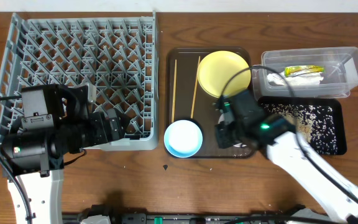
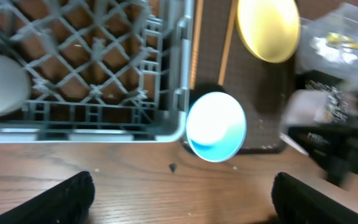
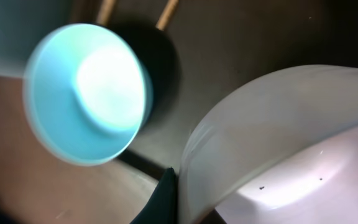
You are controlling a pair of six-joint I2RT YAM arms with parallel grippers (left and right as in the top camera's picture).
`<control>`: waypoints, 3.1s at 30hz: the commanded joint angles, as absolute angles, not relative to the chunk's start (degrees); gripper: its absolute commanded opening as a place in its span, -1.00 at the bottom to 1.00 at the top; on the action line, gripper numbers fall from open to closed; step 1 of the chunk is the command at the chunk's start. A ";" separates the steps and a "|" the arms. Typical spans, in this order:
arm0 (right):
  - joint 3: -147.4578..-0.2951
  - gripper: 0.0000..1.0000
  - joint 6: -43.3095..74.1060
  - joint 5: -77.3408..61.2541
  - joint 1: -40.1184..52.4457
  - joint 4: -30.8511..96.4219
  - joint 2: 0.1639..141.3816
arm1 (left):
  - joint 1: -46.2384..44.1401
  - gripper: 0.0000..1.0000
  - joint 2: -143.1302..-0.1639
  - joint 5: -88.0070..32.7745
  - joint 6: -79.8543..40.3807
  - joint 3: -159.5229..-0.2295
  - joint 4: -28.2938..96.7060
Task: Sort waste into correct bins and load items into the dishwasher
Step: 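Set the white-pink bowl back on the brown tray with the right gripper, then grasp one wooden chopstick on the tray with the left gripper, then insert the chopstick upright into the dish rack with the left gripper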
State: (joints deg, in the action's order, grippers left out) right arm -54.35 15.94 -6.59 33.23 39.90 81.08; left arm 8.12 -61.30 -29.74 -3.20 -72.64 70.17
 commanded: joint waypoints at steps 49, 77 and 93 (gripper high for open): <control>-59.94 -0.97 25.91 -9.58 25.52 49.89 92.88 | -25.26 0.43 -88.97 -12.25 -14.74 -73.36 37.12; -59.92 0.02 11.97 -20.84 14.22 50.39 65.32 | -30.89 -0.10 -123.35 -5.43 -6.26 -87.20 32.62; -59.92 0.01 12.19 -20.84 14.31 50.63 65.91 | -30.50 -0.85 -123.70 -1.89 -10.90 -88.95 37.32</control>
